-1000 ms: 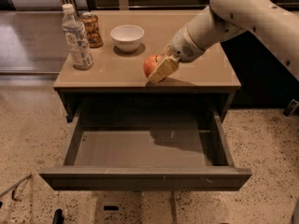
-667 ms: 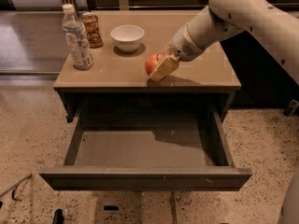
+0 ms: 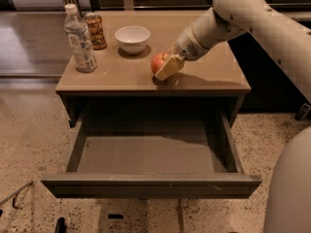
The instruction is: Pick apple from top drawer and place on counter
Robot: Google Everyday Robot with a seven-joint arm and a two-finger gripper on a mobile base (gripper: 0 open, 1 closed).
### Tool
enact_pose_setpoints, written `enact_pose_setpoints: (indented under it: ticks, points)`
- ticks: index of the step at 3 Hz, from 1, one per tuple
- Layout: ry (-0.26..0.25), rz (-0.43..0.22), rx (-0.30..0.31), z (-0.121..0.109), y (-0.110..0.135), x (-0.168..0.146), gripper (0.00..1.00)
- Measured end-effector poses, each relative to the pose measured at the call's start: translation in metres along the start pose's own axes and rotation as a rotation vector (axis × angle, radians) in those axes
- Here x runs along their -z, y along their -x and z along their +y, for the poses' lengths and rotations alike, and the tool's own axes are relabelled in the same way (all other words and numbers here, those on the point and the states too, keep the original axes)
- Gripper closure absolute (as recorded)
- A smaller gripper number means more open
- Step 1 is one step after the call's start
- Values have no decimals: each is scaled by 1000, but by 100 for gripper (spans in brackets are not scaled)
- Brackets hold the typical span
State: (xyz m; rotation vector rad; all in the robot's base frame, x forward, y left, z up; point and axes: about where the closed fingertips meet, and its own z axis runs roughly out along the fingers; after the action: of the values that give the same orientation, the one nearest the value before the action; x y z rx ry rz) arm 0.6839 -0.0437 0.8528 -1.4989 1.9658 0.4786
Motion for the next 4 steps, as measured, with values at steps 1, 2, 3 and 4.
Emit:
enact_pose_setpoints:
  ticks: [1,2,3,4]
  points:
    - [-2,-7,-17,-10,-5,-8,100]
    - [-3,-23,-34,-15,-11,-14,100]
    - [-3,-23,-35,-16,-11,-14,83]
    - [-3,-23,-35,-16,-11,-14,60]
